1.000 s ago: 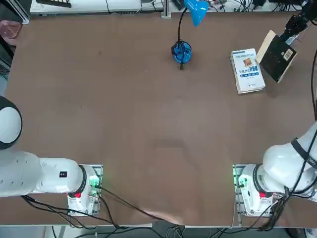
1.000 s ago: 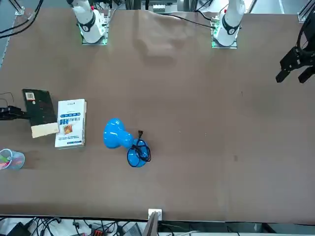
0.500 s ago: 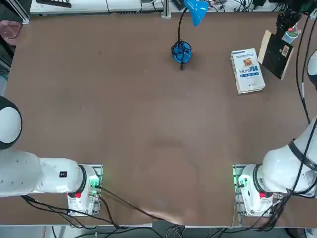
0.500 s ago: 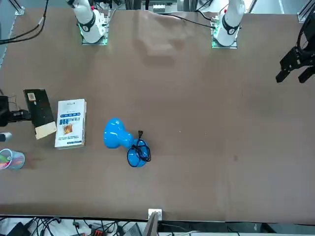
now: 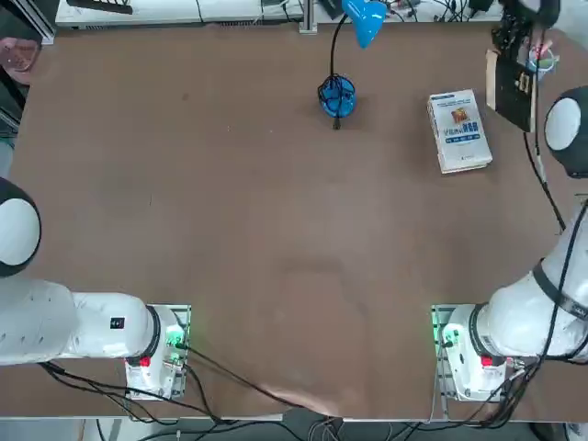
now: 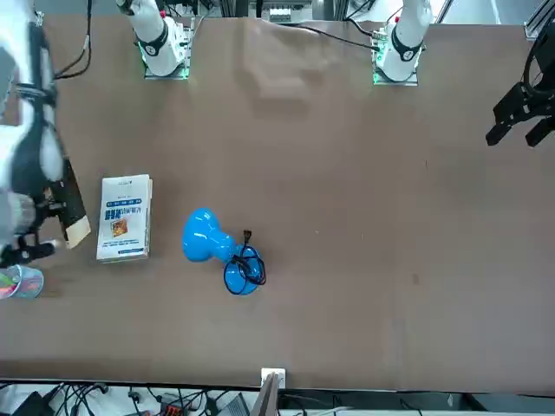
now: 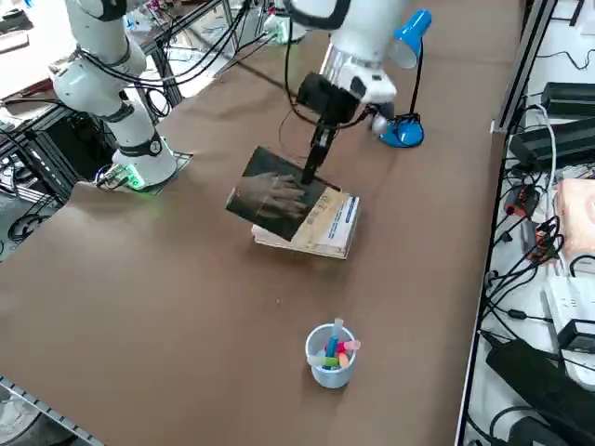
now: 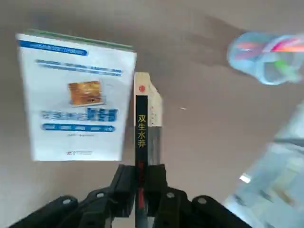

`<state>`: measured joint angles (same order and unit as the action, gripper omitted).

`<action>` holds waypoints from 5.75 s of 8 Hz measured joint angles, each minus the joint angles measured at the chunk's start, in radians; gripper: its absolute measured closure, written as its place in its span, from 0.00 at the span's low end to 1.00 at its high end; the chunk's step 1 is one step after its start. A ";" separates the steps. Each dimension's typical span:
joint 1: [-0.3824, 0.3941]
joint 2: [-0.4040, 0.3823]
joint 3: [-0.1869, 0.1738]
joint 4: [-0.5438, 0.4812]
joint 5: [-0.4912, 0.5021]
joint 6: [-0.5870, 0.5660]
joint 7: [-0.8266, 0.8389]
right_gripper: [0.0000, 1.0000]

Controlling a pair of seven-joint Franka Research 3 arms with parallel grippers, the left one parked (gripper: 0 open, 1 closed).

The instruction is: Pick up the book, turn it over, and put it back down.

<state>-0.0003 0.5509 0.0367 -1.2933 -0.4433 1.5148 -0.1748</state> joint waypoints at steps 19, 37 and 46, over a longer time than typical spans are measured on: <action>0.466 0.056 -0.003 -0.617 -0.793 0.116 1.149 0.92; 0.499 0.135 -0.007 -0.668 -0.909 0.098 1.348 0.92; 0.520 0.177 -0.003 -0.668 -0.913 0.095 1.430 0.89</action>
<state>0.5197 0.7279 0.0338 -1.9616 -1.3561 1.6096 1.2555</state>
